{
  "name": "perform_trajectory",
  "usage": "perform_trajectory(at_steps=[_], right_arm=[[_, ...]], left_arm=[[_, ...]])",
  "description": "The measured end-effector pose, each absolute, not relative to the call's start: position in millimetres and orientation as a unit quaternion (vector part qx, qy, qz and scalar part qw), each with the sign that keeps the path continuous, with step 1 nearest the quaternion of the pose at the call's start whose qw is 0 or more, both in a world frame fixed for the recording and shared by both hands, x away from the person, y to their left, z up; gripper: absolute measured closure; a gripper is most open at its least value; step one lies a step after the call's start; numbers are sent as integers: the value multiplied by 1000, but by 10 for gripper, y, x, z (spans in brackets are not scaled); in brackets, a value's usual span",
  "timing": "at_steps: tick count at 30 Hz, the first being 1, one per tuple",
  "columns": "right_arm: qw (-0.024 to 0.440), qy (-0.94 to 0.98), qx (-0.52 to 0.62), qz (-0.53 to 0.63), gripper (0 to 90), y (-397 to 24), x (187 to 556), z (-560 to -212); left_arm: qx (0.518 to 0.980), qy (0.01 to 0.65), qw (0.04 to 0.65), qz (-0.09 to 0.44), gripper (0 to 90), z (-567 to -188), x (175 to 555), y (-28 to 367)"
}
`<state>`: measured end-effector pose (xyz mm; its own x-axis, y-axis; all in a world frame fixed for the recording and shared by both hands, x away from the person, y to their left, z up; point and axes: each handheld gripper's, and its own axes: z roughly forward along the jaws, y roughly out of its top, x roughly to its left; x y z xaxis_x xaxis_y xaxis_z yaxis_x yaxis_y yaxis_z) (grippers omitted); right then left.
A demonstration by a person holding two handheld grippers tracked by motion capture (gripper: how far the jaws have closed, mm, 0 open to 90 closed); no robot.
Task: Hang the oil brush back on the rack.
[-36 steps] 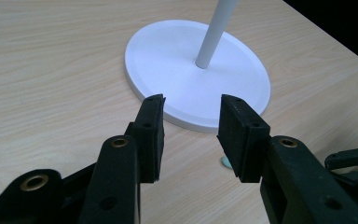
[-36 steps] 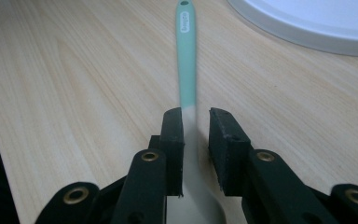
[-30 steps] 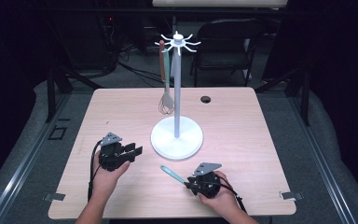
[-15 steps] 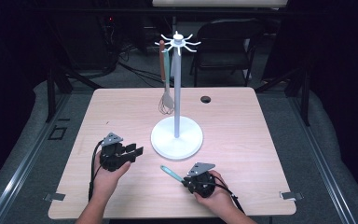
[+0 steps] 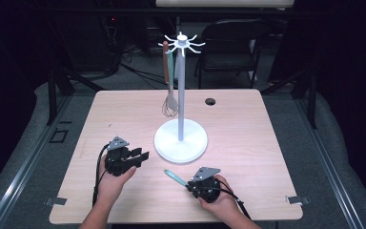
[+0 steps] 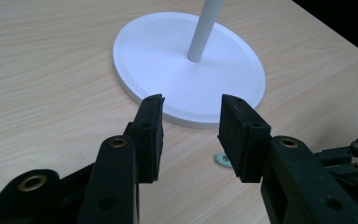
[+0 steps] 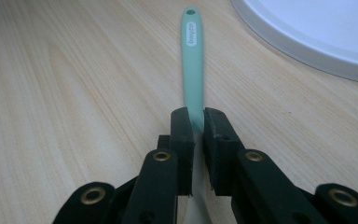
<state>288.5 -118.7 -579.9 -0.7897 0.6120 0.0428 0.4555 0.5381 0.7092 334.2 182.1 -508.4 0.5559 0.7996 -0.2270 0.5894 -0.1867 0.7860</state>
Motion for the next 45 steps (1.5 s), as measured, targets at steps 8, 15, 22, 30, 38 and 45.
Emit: perform_trajectory(at_steps=[8,15,22,30,38,45], right_arm=[[107,867,306,378,823,-1200,2887,-5793],[110,864,304,386,823,-1213,2877,-5774],[115,857,306,399,823,-1240,2874,-5720],[117,850,306,412,823,-1269,2874,-5664],[125,840,309,428,823,-1302,2878,-5604],[128,833,311,439,823,-1326,2874,-5555]], left_arm=[[765,453,444,112,585,-5112,3342,1783],[767,448,445,110,544,-5137,3340,1745],[774,439,444,106,488,-5191,3330,1660],[785,425,442,89,439,-5283,3323,1546],[797,409,438,68,432,-5358,3305,1419],[804,398,439,52,428,-5393,3291,1350]])
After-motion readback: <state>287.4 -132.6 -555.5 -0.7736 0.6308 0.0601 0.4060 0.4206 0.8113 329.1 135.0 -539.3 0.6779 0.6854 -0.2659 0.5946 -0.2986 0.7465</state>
